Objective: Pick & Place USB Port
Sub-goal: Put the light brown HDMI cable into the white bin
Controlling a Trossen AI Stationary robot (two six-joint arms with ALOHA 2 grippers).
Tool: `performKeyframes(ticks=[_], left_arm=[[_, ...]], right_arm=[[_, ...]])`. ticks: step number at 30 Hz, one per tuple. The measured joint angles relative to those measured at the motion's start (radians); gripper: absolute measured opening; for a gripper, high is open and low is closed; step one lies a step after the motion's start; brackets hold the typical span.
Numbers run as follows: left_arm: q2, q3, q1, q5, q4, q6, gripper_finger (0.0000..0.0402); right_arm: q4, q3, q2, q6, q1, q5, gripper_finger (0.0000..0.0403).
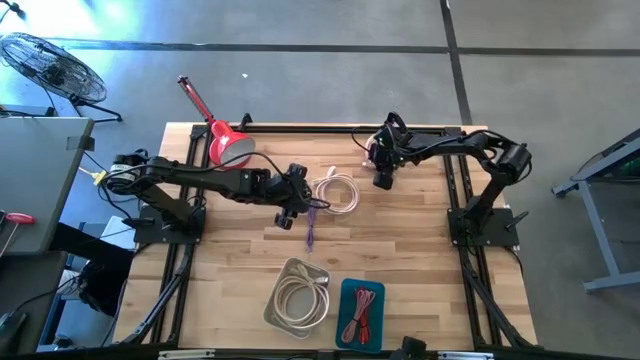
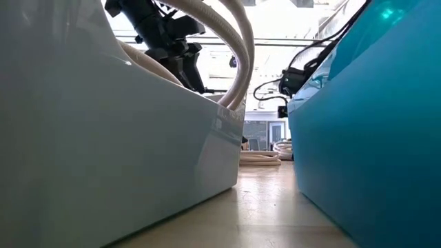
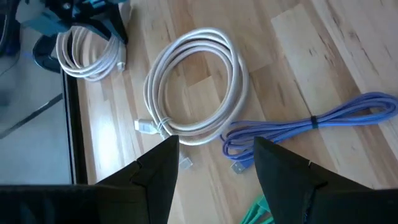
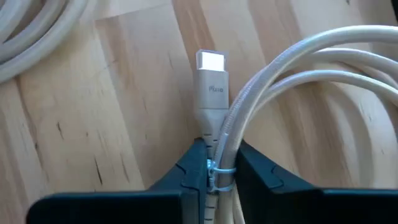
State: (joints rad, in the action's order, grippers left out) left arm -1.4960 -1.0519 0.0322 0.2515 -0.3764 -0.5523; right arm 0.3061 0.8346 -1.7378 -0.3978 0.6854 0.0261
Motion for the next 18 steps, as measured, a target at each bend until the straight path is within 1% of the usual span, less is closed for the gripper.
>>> performKeyframes(ticks=[5,8,13,18], left_arm=[[0.000,0.000,0.000,-0.006,0.059,-0.029,0.0197],[0.000,0.000,0.000,-0.005,0.095,-0.066,0.0197],[0.000,0.000,0.000,-0.005,0.127,-0.154,0.0197],[0.000,0.000,0.000,-0.004,0.180,-0.256,0.0197]], right_arm=[[0.001,-0.002,0.017,0.015,-0.029,-0.043,0.0044],[0.019,-0.007,0.060,0.037,-0.057,-0.058,0.0043],[0.081,-0.008,0.199,0.078,-0.133,-0.028,0.0040],[0.135,-0.007,0.363,0.103,-0.257,-0.006,0.0039]])
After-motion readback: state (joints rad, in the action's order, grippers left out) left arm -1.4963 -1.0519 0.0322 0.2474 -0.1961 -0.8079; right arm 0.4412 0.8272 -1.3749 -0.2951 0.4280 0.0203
